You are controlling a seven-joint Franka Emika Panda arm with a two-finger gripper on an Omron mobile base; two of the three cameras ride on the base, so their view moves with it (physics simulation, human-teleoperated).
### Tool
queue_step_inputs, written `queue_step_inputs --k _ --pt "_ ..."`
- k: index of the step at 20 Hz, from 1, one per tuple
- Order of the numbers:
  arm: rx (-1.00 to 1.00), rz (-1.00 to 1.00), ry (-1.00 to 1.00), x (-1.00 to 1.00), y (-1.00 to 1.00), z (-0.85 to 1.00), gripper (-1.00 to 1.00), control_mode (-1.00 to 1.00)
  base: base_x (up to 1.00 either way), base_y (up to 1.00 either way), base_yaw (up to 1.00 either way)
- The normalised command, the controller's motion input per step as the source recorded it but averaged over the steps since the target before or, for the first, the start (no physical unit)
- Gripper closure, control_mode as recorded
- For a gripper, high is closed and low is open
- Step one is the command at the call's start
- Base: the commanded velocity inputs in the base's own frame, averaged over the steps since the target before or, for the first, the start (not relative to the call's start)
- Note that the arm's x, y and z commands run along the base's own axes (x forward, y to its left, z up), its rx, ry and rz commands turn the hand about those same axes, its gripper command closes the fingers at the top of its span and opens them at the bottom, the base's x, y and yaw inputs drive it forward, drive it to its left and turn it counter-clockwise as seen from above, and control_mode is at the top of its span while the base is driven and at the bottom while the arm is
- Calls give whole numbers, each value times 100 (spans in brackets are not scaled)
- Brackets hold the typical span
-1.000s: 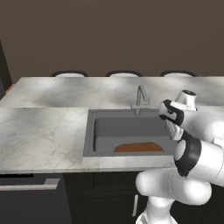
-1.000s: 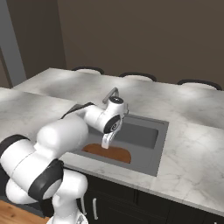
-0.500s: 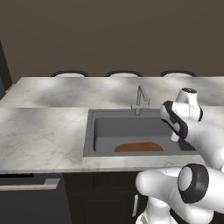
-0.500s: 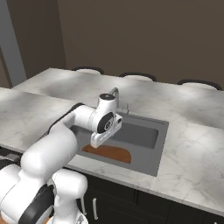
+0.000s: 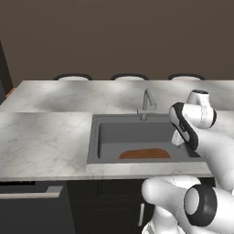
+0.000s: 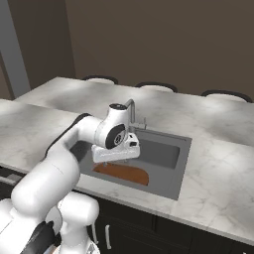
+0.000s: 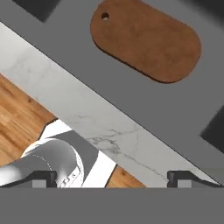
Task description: Move the cutting board and knife to the sink. Then move spray from the cabinet to the counter.
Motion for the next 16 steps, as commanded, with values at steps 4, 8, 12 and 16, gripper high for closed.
queue_step_inputs --k 4,8,12,16 --pt "6 -61 4 -38 14 14 -100 -100 0 0 0" --pt "1 -53 0 -37 21 16 -100 -100 0 0 0" --pt "-1 -39 0 -37 24 17 -100 -100 0 0 0" --pt "-7 -27 -1 -31 27 17 -100 -100 0 0 0"
